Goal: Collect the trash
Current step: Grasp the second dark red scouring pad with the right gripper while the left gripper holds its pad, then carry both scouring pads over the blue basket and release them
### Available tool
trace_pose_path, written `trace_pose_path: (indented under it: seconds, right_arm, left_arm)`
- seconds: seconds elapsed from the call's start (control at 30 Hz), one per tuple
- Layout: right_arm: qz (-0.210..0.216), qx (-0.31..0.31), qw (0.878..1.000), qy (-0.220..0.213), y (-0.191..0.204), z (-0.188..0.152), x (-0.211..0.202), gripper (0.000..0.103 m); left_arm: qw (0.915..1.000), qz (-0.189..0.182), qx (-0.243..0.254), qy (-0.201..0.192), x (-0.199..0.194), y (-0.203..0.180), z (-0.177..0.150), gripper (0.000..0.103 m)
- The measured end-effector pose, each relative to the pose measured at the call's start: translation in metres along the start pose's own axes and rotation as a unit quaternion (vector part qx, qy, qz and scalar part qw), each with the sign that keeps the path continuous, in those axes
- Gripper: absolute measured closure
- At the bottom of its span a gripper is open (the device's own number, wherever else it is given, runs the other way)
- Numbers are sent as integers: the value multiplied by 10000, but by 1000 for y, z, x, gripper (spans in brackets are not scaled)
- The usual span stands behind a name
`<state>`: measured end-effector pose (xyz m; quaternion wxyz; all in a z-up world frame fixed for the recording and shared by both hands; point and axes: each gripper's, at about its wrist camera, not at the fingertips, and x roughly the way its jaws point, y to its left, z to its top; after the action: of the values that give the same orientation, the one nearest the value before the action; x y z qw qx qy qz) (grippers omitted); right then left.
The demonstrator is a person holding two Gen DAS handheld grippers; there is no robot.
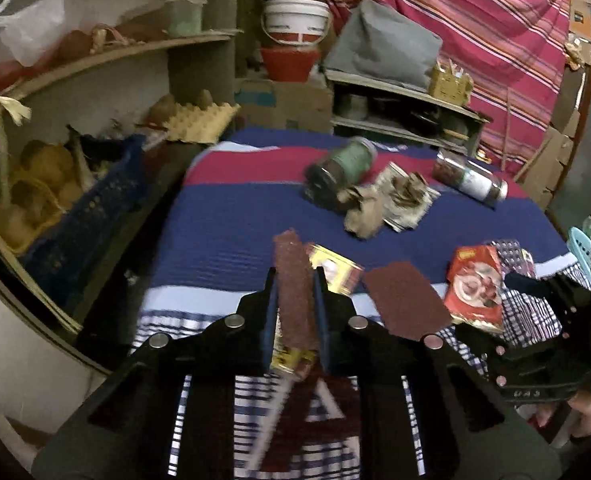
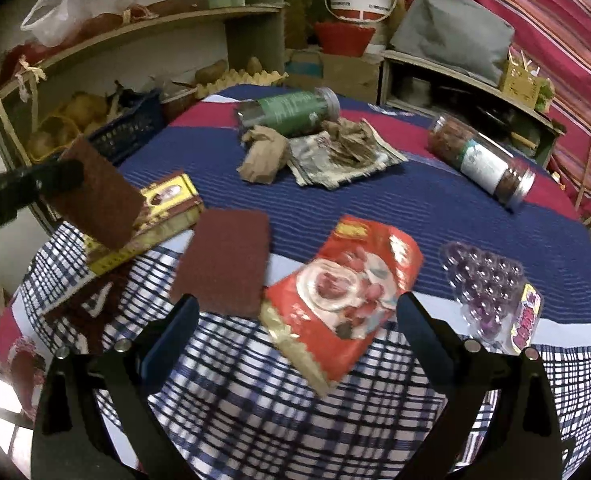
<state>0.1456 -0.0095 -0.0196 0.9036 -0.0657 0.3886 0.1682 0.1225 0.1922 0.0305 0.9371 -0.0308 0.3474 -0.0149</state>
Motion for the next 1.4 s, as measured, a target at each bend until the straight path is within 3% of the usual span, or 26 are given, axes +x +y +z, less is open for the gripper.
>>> trace_pose_path:
  seconds: [0.4, 0.57, 0.7, 1.03, 1.4]
  right_arm:
    - [-120, 109, 9993, 327, 35, 10, 39, 7]
    - [134, 4, 9991, 409, 40, 11, 47, 40]
    - [177, -8, 9994, 301, 38, 11, 43, 40]
    - [90, 601, 9975, -369, -30, 25, -20, 40]
    - [-721, 1048, 9905, -530, -126, -3, -59, 40]
  left_arm:
    - [9992, 352, 75, -194, -7, 19, 16, 90]
    - [9990, 383, 52, -202, -2, 16, 20, 90]
    - [9990, 379, 80, -225, 0, 10, 23, 90]
    - [9987, 253, 211, -396, 0, -37, 37, 90]
    - [9979, -141, 463, -426, 14, -123, 40, 90]
